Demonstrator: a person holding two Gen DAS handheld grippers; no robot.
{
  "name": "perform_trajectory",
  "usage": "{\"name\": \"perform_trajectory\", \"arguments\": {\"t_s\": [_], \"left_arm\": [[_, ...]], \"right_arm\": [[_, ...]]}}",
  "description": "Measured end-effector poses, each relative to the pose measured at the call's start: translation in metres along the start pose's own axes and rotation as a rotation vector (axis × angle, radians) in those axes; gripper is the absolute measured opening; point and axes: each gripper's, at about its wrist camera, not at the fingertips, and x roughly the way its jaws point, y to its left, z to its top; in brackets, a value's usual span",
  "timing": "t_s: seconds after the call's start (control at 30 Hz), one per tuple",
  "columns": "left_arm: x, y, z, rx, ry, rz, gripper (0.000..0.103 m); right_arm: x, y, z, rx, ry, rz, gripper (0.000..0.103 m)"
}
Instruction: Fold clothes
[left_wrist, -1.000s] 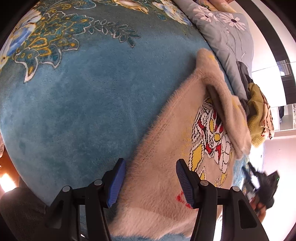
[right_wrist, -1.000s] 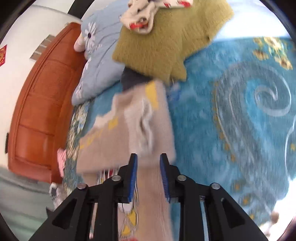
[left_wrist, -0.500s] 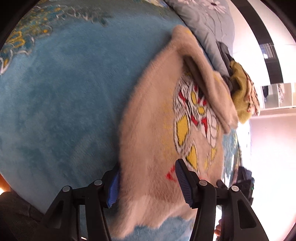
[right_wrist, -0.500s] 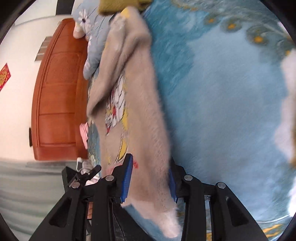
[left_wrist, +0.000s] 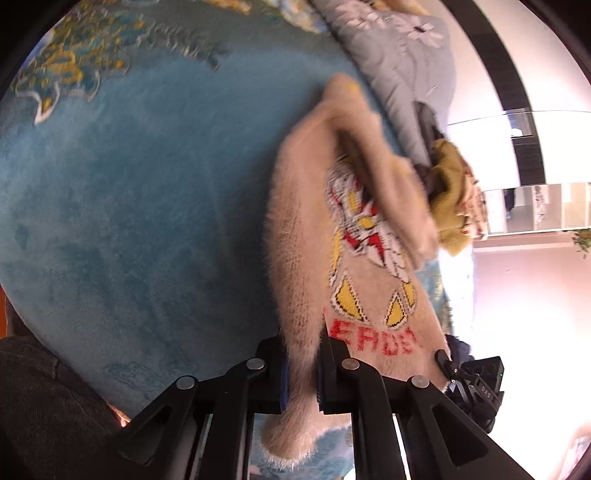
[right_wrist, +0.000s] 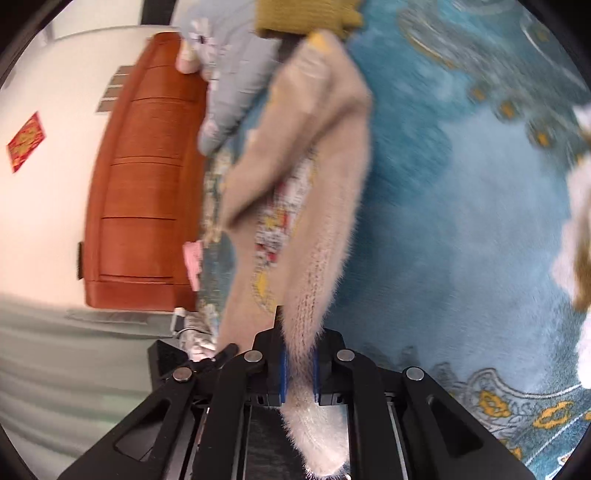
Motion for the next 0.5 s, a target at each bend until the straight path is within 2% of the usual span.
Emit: {"name": "perform_trajectory", "arguments": {"t_s": [0.1,0.27,0.4,0.5], "left_arm": [[-0.026,-0.020,-0.003,0.059,-0.048,-0.049,0.010],[-0.065,-0.020,-0.022,0.094,-0.054,-0.090,0.010],[-0.077,-0.011,-0.050,0.075,-0.010,-0.097,0.010],[-0.082,-0.004,-0.052,0.033,0.009,-0.124,0.010]], "right_arm": [[-0.018,0.031,0.004,-0.084,-0.019,0.047,0.010],[-0.041,0.055,-0.010,-0.169,0.026,0.037,0.010],[-0.058,0.043,-0.044,-0.112,0.089,0.060,0.010],[-0.074,0.032,-0.059,-0.079,0.106,0.066,0.010]]}}
